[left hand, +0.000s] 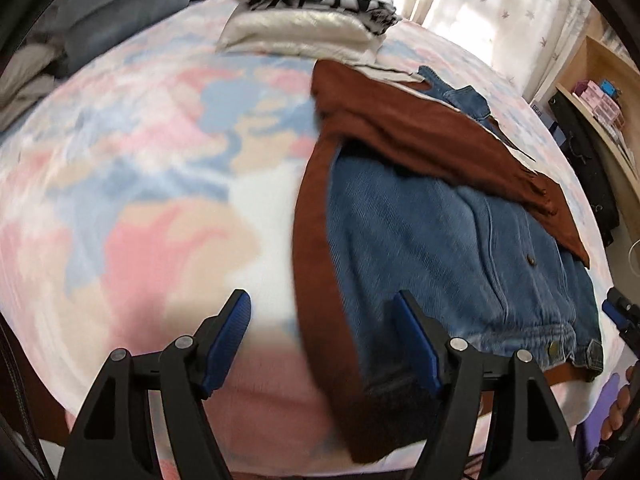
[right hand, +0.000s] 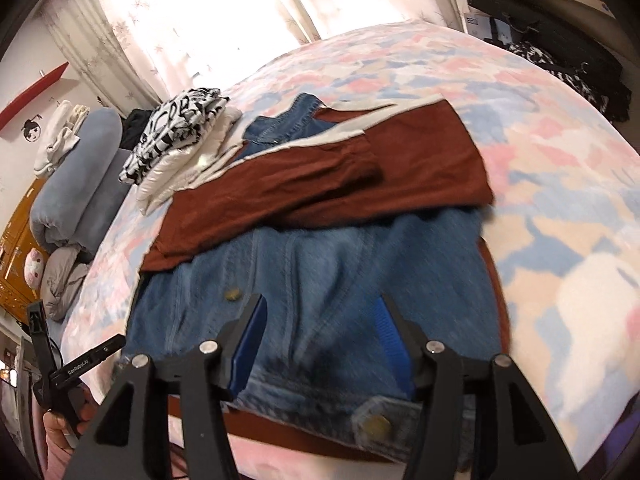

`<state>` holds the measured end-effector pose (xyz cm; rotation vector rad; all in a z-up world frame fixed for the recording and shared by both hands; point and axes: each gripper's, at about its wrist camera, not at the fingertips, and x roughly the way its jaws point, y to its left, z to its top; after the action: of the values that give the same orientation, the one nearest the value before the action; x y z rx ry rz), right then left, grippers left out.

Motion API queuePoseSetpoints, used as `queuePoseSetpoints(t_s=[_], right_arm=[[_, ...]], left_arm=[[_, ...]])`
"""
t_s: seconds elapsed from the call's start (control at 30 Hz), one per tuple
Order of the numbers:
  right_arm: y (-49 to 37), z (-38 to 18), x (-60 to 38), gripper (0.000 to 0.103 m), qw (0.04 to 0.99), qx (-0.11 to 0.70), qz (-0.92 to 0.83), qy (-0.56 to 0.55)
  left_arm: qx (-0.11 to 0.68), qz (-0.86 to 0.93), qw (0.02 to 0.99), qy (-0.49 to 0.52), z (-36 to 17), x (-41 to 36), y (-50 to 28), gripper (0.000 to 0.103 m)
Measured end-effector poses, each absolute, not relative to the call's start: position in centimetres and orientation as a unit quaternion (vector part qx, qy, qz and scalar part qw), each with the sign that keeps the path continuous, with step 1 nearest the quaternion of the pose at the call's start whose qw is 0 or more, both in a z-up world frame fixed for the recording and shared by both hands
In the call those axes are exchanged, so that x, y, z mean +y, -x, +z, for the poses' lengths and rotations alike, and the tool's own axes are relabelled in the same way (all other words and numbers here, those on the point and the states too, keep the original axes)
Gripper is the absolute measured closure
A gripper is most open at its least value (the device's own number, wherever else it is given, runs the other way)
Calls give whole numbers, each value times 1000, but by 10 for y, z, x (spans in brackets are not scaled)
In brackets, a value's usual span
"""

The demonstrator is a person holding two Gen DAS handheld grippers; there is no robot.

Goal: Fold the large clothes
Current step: 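Position both tools at the denim waistband hem of the jacket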

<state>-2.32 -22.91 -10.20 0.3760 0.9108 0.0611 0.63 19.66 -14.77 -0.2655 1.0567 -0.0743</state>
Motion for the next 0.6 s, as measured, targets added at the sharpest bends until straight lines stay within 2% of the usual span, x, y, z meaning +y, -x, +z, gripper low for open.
queuePoseSetpoints(t_s=[0.6], right_arm=[[75, -125, -287, 47, 873, 451, -34, -182]], left_arm=[[480, -73, 853, 193, -157, 208, 9, 25]])
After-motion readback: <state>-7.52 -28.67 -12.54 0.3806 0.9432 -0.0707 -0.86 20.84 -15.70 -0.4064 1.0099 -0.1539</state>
